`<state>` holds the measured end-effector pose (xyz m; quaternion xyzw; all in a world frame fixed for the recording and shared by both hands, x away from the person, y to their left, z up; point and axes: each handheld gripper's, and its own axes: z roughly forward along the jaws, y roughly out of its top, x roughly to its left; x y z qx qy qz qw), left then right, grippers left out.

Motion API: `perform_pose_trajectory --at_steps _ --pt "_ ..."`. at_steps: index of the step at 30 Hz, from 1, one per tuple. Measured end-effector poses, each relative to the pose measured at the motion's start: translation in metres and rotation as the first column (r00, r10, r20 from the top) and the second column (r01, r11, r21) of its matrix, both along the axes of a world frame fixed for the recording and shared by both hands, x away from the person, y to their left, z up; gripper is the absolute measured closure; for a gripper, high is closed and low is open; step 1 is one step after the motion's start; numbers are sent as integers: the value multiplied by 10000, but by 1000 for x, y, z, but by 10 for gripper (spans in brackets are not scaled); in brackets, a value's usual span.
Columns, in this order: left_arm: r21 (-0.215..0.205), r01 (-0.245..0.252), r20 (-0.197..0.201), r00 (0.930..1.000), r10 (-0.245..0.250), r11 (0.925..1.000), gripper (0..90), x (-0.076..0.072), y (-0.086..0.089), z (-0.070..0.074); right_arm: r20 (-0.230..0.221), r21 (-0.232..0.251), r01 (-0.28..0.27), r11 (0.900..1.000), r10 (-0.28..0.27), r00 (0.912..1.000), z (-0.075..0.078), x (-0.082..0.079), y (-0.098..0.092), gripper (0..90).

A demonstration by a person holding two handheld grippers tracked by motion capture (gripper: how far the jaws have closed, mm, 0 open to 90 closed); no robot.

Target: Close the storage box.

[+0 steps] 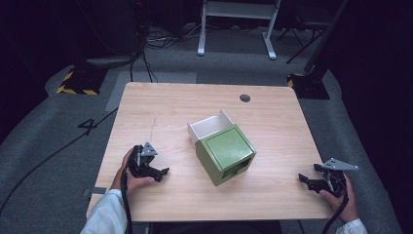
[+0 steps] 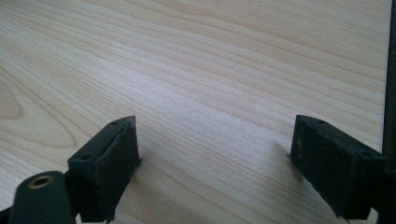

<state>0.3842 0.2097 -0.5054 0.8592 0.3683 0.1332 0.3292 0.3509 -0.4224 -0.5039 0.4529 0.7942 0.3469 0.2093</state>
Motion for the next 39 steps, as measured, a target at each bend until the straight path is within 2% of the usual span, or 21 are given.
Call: perform_pose_trajectory --at_steps 4,8,10,12,14,15,19,22,24,25,26,27,29,30,33,35,39 --pt "-122 -45 54 10000 46 9999 47 5 0 1 14 -11 -4 10000 4 10000 0 0 0 150" --pt "-230 -33 101 9999 36 9997 178 7 1 3 -49 37 -6 10000 6 10000 0 0 0 150" --pt "-163 -26 -36 10000 25 9999 182 10 0 5 -52 38 -7 10000 7 10000 0 0 0 151" --pt "-139 7 27 10000 -7 9999 222 11 -1 7 -54 39 -4 10000 4 10000 0 0 0 150" --pt "85 4 347 9994 -7 10000 236 13 -6 10 -38 25 -7 10000 7 10000 0 0 0 150" --pt "53 44 230 9997 -46 10000 242 15 -7 12 -33 23 -8 10000 8 10000 0 0 0 150" --pt "-283 -14 545 9985 30 9996 306 19 -9 21 -43 35 -3 10000 3 10000 0 0 0 151" --pt "-718 -98 754 9970 152 9974 307 30 -12 34 -28 17 -9 10000 9 10000 0 0 0 150" --pt "-761 -128 818 9965 190 9970 317 33 -13 37 -21 10 -9 10000 9 10000 0 0 0 150" --pt "-854 -195 939 9952 276 9962 354 40 -15 42 5 -5 2 10000 -2 10000 0 0 0 150" --pt "-962 -339 888 9951 425 9948 375 44 -16 45 10 -7 -2 10000 2 10000 0 0 0 150" --pt "-950 -412 1008 9936 508 9946 375 48 -17 48 15 -9 -4 10000 4 10000 0 0 0 150" --pt "-1246 -495 1115 9917 635 9910 376 56 -19 54 35 -37 2 10000 -2 10000 0 0 0 150" --pt "-1246 -495 1115 9917 635 9910 376 56 -19 54 49 -53 7 10000 -7 10000 0 -1 1 149" --pt "-1405 -736 1289 9874 919 9873 376 71 -22 64 106 -104 3 9999 -2 9999 0 -1 1 149" --pt "-1333 -879 1336 9854 1058 9872 376 78 -25 65 106 -99 0 10000 1 9999 0 -1 1 149" --pt "-1233 -918 1246 9864 1072 9881 376 91 -33 63 102 -86 -6 10000 7 9999 0 -1 1 149"
